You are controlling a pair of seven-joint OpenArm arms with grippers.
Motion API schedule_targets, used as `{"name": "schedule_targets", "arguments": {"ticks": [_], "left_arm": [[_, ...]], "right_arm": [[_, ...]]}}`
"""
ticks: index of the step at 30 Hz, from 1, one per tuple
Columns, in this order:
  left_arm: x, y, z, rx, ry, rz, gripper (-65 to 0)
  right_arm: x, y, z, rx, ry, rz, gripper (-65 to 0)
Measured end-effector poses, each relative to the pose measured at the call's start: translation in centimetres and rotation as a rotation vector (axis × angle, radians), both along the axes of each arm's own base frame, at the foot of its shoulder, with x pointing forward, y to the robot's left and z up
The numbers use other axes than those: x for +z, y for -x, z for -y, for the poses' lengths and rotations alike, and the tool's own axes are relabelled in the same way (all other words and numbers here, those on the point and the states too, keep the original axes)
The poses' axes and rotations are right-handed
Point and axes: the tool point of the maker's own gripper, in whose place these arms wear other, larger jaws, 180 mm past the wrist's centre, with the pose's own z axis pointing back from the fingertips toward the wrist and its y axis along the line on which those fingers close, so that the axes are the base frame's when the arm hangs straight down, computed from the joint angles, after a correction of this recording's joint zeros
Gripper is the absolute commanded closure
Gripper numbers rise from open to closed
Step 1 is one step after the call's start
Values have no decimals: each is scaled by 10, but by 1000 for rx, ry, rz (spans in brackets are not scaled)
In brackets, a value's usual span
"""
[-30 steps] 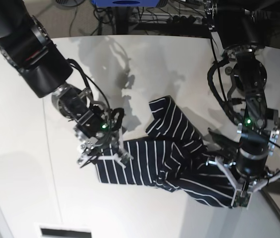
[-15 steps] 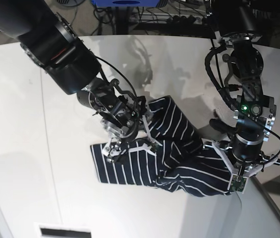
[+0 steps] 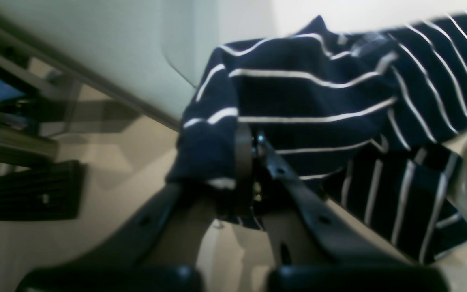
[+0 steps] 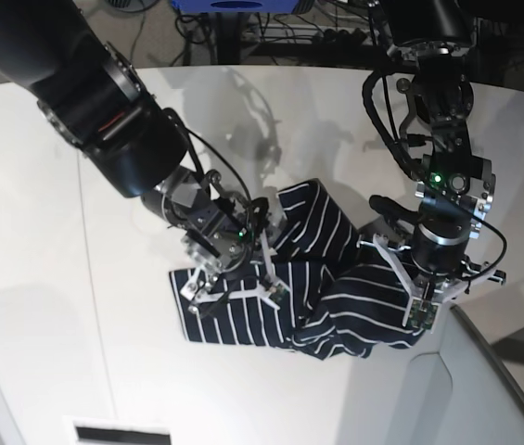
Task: Layout the t-shirt on the table in an organized manner, then fold the t-shirt properly
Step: 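Lower the bunched shirt and regrasp it with the right gripper, then hold the shirt with both grippers and raise it off the table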
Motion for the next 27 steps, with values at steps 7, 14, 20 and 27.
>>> {"name": "schedule_targets", "arguments": {"ticks": [7, 14, 20, 27], "left_arm": [[2, 0, -6, 16, -3, 8, 0], [4, -2, -5, 13, -3, 15, 0], [5, -3, -5, 13, -3, 18, 0], [6, -3, -6, 15, -6, 18, 0]], "right_arm": [[0, -6, -3, 31, -34, 36, -497], [-1, -5, -4, 33, -36, 36, -281], [-4, -2, -3, 32, -35, 28, -56], [-5, -1, -2, 31, -34, 25, -2]]}}
